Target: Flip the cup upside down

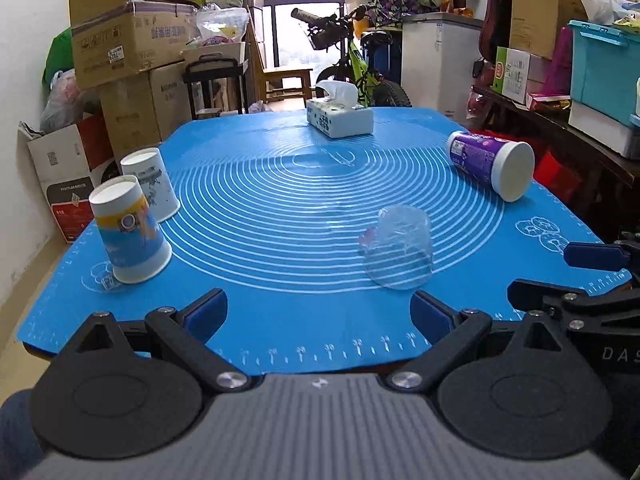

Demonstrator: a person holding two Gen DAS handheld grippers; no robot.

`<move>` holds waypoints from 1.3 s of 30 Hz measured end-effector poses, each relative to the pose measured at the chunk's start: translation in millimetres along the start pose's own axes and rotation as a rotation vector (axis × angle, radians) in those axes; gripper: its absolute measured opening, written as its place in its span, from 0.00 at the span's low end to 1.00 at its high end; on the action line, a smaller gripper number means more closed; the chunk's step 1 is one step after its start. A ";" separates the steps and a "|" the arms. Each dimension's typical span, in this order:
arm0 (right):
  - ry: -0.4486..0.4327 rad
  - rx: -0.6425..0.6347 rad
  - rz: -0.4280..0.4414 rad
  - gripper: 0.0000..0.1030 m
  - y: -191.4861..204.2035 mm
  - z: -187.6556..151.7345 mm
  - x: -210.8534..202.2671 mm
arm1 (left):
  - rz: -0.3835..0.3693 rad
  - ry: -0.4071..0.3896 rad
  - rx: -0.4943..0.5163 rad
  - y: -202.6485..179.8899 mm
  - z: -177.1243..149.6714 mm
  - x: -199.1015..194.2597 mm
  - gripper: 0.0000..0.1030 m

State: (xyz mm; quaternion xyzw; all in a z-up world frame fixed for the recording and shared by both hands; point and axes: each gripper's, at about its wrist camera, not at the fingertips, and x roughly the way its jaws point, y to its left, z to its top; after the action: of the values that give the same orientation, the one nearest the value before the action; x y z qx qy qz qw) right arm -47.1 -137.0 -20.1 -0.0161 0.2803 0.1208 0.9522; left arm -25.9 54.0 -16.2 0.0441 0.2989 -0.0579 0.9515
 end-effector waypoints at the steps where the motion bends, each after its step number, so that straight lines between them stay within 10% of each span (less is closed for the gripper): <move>1: 0.000 0.000 0.000 0.77 0.6 -0.5 -1.0 | -0.005 0.004 -0.001 -0.9 -1.6 -0.8 0.94; 39: -0.012 0.006 -0.015 0.77 -5.8 -5.7 -15.2 | -0.006 0.004 0.024 -19.2 -6.8 -6.3 0.94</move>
State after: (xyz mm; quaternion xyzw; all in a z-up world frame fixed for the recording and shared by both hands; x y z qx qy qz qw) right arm -61.1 -146.5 -16.9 -0.0148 0.2746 0.1130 0.9548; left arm -37.4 36.4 -19.1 0.0547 0.3003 -0.0641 0.9501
